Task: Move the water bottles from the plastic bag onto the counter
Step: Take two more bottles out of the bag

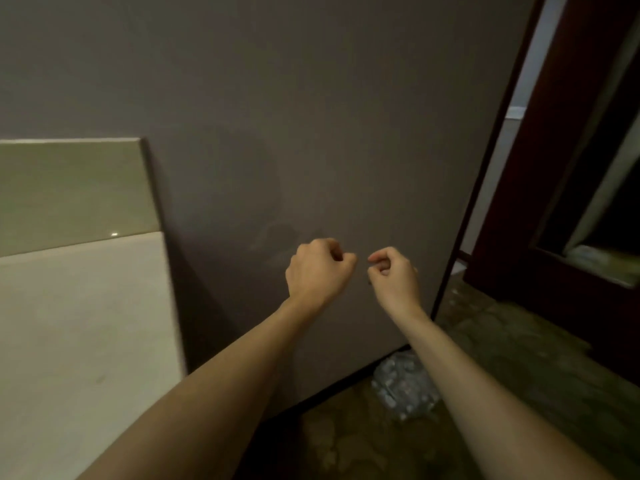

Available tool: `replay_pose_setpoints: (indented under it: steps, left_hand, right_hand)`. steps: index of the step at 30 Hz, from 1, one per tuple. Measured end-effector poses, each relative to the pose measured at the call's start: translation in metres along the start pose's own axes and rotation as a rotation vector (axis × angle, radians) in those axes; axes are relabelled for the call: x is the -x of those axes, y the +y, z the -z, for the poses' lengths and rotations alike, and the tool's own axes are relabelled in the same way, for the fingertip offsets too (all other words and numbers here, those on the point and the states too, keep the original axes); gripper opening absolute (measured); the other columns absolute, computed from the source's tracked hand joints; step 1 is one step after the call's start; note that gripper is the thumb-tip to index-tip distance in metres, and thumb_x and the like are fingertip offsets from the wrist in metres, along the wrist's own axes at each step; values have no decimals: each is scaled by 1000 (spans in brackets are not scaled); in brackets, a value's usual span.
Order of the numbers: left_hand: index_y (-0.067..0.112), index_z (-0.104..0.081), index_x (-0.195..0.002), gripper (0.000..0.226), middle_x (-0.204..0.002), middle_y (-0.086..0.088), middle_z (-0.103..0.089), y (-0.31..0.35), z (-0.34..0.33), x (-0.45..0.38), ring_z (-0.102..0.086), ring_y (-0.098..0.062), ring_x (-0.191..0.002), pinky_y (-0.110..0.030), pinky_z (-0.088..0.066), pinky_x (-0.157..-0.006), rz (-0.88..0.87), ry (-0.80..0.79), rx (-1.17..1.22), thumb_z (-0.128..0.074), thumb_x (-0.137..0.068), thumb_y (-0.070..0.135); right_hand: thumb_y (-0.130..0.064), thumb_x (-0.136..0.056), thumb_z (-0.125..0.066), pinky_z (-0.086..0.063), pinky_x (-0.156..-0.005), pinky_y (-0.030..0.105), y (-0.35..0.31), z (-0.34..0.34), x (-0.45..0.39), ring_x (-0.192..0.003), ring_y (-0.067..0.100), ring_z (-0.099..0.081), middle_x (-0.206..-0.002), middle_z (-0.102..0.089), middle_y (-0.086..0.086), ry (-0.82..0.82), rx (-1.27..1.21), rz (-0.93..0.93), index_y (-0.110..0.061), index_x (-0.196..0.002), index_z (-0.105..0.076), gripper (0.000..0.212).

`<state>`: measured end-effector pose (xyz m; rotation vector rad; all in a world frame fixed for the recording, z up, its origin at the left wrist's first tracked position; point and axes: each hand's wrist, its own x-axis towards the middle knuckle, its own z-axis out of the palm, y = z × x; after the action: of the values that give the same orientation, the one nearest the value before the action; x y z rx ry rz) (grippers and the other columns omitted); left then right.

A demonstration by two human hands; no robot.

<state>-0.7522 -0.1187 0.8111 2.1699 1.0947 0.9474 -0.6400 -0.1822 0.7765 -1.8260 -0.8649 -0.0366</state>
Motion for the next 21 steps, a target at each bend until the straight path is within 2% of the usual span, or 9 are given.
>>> replay_pose_setpoints:
  steps: [3,5,11,13,16,18,21]
  left_hand:
    - [23,-65,-75,20,-83,-2,-68,4,-59,-18,-65,-28,-87,-30,-44,-68,-4,-122,-12,-57,-80,40]
    - [23,-66,-75,20,-86,-3,-70,6,-99,-32,-65,-28,-86,-31,-47,-70,2,-195,-20,-57,-79,41]
    - [18,-69,-77,24,-83,-4,-68,2,-206,-77,-64,-27,-82,-32,-48,-69,70,-370,-17,-59,-81,39]
    - [18,-70,-81,25,-86,-4,-70,-3,-238,-90,-65,-28,-86,-31,-48,-69,89,-418,-15,-61,-82,41]
    - [16,-66,-72,26,-73,-2,-64,-12,-281,-101,-63,-24,-75,-29,-43,-61,129,-491,1,-61,-85,38]
    - [19,-61,-67,25,-68,0,-61,-16,-307,-104,-61,-21,-70,-28,-42,-59,155,-546,8,-60,-87,34]
    - [20,-63,-71,21,-73,-1,-67,-18,-348,-107,-65,-20,-72,-31,-49,-59,186,-617,23,-58,-89,29]
  right_hand:
    - [-4,-84,-59,-51,-81,34,53,11,-21,-83,25,-64,-71,-58,-5,-26,55,-117,-22,-83,-57,18]
    - [-4,-85,-57,-52,-82,37,89,15,-38,-86,28,-65,-70,-58,-5,-39,73,-200,-27,-78,-55,25]
    - [1,-88,-56,-43,-60,22,179,23,-87,-76,19,-60,-79,-60,3,-31,64,-425,-15,-87,-58,17]
    - [2,-87,-57,-44,-65,25,207,23,-101,-71,18,-58,-75,-59,1,-35,51,-480,-19,-79,-57,23]
    - [2,-86,-59,-50,-73,34,245,29,-118,-74,24,-60,-71,-59,0,-23,47,-555,-25,-73,-55,30]
    - [1,-88,-57,-51,-78,34,269,36,-128,-80,24,-61,-76,-60,1,-43,41,-611,-23,-76,-56,26]
    - [-2,-90,-56,-53,-82,38,306,44,-143,-86,22,-62,-88,-65,6,-125,49,-684,-22,-80,-58,23]
